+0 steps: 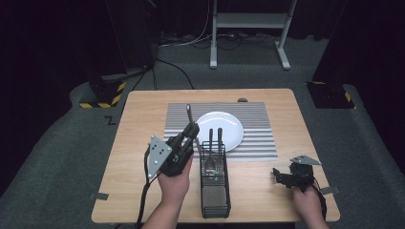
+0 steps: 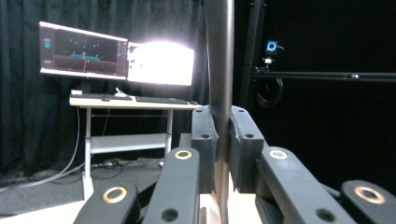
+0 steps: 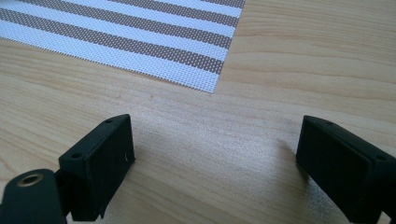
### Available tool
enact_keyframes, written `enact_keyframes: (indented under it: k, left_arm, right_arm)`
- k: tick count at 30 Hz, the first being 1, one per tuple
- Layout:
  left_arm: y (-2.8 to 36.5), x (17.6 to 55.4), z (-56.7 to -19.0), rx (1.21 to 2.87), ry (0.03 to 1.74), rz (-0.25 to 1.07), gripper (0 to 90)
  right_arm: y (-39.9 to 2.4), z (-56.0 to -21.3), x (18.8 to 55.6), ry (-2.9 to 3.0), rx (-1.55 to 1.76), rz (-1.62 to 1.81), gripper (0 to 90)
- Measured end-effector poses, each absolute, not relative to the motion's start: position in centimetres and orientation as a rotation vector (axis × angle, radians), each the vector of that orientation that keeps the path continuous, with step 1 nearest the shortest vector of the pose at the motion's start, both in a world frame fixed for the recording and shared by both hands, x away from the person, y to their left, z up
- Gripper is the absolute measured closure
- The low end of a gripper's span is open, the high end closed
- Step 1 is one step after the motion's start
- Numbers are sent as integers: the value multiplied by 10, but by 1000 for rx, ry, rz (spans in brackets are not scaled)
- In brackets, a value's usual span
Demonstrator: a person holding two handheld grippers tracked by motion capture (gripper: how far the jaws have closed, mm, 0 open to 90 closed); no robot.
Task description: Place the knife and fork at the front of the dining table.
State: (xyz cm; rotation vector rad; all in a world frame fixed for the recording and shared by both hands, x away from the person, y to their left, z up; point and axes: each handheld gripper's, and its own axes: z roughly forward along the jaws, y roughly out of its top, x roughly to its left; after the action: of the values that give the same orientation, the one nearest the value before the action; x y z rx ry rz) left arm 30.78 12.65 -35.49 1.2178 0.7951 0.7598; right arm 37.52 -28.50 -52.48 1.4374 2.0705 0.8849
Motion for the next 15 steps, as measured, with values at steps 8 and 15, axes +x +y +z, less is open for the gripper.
enact_keyframes:
  k: [8, 15]
  left_arm:
    - [144, 311, -353, 1231, 830, 777, 818]
    - [155, 320, -365, 1266, 867, 806, 818]
  right_arm:
    - [-285, -525, 375, 2073, 1437, 883, 108]
    - [-285, -525, 375, 2073, 1438, 884, 108]
